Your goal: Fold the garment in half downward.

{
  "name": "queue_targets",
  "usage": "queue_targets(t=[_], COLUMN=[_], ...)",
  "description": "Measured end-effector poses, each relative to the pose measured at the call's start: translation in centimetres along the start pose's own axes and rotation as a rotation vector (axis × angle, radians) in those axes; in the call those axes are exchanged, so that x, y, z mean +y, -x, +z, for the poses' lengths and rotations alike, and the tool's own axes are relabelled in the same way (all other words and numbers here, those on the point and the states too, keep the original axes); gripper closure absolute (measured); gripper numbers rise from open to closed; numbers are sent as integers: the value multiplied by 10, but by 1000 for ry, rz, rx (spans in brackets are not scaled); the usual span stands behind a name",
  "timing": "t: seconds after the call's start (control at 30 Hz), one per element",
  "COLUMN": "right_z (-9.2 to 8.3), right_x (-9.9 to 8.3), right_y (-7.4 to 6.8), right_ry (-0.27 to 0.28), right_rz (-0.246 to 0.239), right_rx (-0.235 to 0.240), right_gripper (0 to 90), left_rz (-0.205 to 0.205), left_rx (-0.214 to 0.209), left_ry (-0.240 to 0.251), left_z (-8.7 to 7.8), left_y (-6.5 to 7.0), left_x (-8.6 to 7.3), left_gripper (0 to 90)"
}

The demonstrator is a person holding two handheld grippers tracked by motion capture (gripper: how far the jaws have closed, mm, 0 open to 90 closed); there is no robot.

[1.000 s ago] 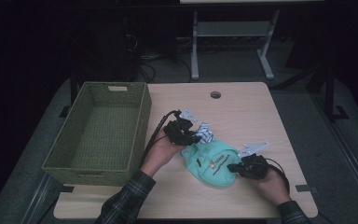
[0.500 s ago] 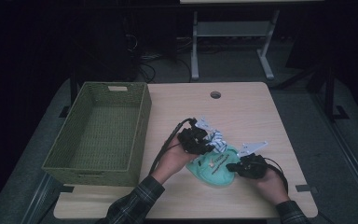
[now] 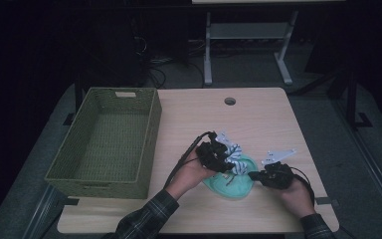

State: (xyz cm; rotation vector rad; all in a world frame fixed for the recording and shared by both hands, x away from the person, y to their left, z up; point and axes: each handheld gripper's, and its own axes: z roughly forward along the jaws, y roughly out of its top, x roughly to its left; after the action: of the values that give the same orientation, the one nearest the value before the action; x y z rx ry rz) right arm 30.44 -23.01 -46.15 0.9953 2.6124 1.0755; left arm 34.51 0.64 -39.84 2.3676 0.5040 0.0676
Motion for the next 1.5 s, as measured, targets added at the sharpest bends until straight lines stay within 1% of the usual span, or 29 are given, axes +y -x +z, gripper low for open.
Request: queue_targets(t=[0.03, 0.07, 0.1, 0.13, 0.2, 0.23, 0.27, 0.3, 0.37, 0.4, 0.47, 0.5, 0.53, 0.6, 0.63, 0.73, 0.8, 0.83, 0.87, 0.9, 1.0, 1.03, 1.17, 1.2, 1.23, 1.33, 1.37, 1.47, 1.5], right_z=[0, 1, 2, 2, 3, 3, 3, 3, 3, 3, 3, 3, 3, 3, 4, 4, 3, 3, 2, 2, 0, -2, -7, -8, -9, -11, -12, -11, -10], right_x=[0, 0, 0, 0, 1, 0, 0, 0, 0, 0, 0, 0, 0, 0, 0, 0, 0, 0, 0, 0, 0, 0, 1, 1, 2, 4, 5, 8, 10], right_y=[0, -1, -1, -2, -2, -2, -2, -2, -2, -2, -2, -2, -2, -2, -2, -2, -1, -1, -1, -1, -1, -1, -4, -4, -6, -11, -12, -18, -20], right_ry=[-3, -5, -8, -8, -14, -15, -16, -17, -15, -15, -15, -15, -15, -15, -16, -16, -14, -14, -13, -11, -4, 0, 17, 23, 23, 32, 30, 39, 40], right_rz=[-1, 0, -9, -5, -5, -7, -8, -5, -4, -4, -3, -3, -3, -3, -4, -6, -6, -5, -4, -4, -8, -8, -4, -16, -8, -28, -26, -39, -43], right_rx=[0, 2, 3, 3, 5, 5, 6, 6, 6, 6, 6, 6, 6, 9, 9, 9, 9, 8, 7, 8, 8, 5, 8, 10, 14, 20, 23, 42, 45], right_gripper=[897, 897, 897, 897, 897, 897, 897, 897, 897, 897, 896, 896, 895, 896, 896, 896, 896, 895, 896, 896, 896, 896, 896, 896, 896, 896, 896, 896, 896], left_rz=[-9, 0, -3, -1, 7, -5, 4, 3, -11, -9, -34, -27, -39, -45, -37, -41, -45, -51, -39, -32, -29, -26, -30, -39, -43, -57, -61, -64, -67], left_rx=[-1, -5, -14, -18, -17, -18, -14, -11, -9, 0, 7, 7, 7, 0, -5, -23, -36, -42, -46, -44, -36, -32, -15, -11, -4, 9, 13, 22, 15], left_ry=[13, 15, 26, 30, 39, 53, 53, 59, 72, 69, 67, 54, 51, 37, 24, 16, 6, 2, -16, -32, -32, -35, -2, 11, 24, 56, 69, 77, 76], left_z=[0, -2, -2, -4, -7, -8, -11, -13, -15, -16, -15, -14, -12, -7, -6, -2, 0, 1, 2, 4, 4, 3, -8, -12, -16, -28, -31, -37, -38], left_y=[0, 0, 0, 0, 0, 0, -2, -3, -7, -9, -13, -15, -16, -16, -16, -12, -9, -8, -8, -7, -9, -10, -16, -18, -19, -23, -24, -27, -28], left_x=[0, 0, 0, 1, 1, 1, 2, 2, 1, 1, -1, -2, -4, -6, -6, -7, -7, -7, -7, -7, -8, -7, -7, -7, -6, -4, -4, -4, -4], left_gripper=[529, 519, 497, 476, 472, 471, 471, 471, 471, 471, 474, 475, 476, 478, 478, 483, 508, 539, 595, 690, 868, 878, 887, 888, 887, 887, 887, 887, 887])
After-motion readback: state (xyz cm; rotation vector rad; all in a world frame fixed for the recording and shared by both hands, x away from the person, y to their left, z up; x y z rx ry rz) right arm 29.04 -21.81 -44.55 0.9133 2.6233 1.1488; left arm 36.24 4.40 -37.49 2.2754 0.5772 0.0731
